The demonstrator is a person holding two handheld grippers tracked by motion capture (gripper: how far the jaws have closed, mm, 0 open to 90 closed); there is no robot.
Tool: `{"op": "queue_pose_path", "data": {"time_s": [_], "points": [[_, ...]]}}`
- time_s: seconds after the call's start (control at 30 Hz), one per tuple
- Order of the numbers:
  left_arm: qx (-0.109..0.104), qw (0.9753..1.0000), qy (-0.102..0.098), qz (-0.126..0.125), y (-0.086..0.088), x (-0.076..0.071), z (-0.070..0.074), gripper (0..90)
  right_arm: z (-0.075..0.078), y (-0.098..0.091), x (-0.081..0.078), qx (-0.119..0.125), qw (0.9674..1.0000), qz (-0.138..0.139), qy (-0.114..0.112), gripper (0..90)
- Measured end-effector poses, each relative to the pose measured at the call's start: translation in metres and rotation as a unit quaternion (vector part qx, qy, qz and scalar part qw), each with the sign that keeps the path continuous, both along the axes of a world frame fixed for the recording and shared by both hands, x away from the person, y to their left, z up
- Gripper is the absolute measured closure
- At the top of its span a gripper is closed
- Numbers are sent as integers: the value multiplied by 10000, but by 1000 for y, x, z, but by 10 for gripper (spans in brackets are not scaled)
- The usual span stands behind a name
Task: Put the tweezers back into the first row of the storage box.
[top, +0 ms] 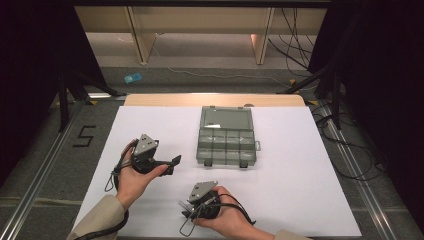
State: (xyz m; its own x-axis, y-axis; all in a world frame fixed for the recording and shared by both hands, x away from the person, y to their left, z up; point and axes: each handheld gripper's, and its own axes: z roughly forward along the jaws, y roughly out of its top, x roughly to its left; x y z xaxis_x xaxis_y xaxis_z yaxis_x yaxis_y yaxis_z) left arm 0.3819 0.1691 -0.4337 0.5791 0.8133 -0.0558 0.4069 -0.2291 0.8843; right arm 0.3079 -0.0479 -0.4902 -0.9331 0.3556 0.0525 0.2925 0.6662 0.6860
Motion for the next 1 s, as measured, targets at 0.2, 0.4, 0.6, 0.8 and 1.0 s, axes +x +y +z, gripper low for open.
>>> {"op": "queue_pose_path", "data": {"time_s": [0.2,0.4,0.6,0.8,1.0], "points": [[-34,10000,18,22,0,0,0,39,-1,2,-2,-138,9997,-19,-179,626],[-16,10000,8,11,0,0,-1,43,-1,5,-7,-207,9994,26,-291,720],[-53,10000,21,8,-2,0,-1,47,-2,4,-3,-126,9997,32,-184,789],[-10,10000,-3,-4,0,0,-1,53,-3,1,2,-22,10000,24,-19,853],[-43,10000,22,3,-1,0,-1,58,-2,0,3,-37,9999,86,40,862]]}}
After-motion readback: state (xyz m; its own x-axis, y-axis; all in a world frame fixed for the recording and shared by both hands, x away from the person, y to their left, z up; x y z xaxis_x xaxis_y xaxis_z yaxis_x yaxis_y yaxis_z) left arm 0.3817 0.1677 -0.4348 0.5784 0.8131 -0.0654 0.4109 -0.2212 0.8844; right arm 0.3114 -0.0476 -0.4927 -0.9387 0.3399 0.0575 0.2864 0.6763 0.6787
